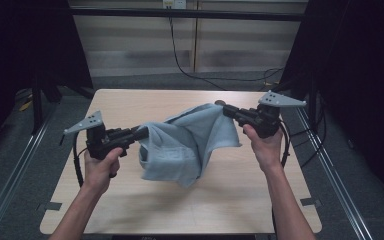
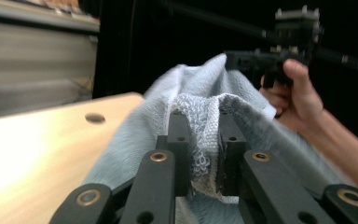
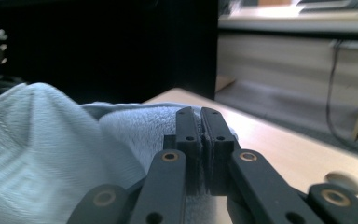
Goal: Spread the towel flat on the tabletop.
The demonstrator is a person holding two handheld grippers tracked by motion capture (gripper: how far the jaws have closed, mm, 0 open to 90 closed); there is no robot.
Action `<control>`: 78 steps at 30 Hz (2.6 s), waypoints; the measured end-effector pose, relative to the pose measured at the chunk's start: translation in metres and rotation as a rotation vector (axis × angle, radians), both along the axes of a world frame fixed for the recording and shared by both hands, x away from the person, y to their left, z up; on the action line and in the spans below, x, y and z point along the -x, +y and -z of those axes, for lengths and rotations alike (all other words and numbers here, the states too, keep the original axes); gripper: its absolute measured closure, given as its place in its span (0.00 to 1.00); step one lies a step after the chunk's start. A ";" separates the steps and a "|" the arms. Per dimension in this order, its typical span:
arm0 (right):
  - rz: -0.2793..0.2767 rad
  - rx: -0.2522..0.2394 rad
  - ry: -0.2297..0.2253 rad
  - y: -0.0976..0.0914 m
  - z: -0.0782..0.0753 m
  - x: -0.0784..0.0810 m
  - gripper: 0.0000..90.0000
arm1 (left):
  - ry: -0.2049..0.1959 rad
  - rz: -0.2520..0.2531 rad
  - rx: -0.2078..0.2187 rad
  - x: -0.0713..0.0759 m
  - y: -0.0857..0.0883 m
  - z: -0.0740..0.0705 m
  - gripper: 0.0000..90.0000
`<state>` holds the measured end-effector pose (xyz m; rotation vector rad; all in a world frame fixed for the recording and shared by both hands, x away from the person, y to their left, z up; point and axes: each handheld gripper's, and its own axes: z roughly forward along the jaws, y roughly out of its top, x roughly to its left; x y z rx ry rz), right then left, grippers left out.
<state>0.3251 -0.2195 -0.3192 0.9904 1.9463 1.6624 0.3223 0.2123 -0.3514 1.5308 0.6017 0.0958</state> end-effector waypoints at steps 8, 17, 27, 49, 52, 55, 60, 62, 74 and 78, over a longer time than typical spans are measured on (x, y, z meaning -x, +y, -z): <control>0.144 -0.018 -0.036 -0.037 -0.020 0.000 0.96 | 0.006 -0.126 0.024 -0.008 0.042 -0.008 0.89; 0.170 0.080 0.081 -0.040 0.028 -0.012 0.88 | 0.142 -0.185 -0.061 -0.023 0.046 0.047 0.76; 0.175 0.097 0.140 -0.043 0.052 -0.009 0.62 | 0.143 -0.235 -0.053 -0.020 0.063 0.043 0.58; -0.248 0.180 0.369 0.092 0.157 0.012 0.63 | 0.277 -0.099 -0.304 -0.021 0.047 0.116 0.54; -0.306 0.216 0.383 0.111 0.167 0.014 0.60 | 0.290 -0.086 -0.338 -0.023 0.043 0.127 0.48; -0.328 0.246 0.385 0.122 0.172 0.014 0.57 | 0.292 -0.089 -0.369 -0.025 0.040 0.132 0.69; -0.354 0.284 0.388 0.138 0.182 0.013 0.47 | 0.282 -0.083 -0.298 -0.026 0.043 0.126 0.95; -0.355 0.306 0.385 0.142 0.187 0.014 0.45 | 0.277 -0.089 -0.277 -0.025 0.044 0.123 0.95; -0.240 0.414 0.264 0.152 0.189 0.021 0.85 | 0.243 -0.072 -0.178 -0.020 0.043 0.099 0.94; -0.289 0.263 0.339 0.136 0.183 0.011 0.89 | 0.222 -0.085 -0.195 -0.018 0.046 0.095 0.94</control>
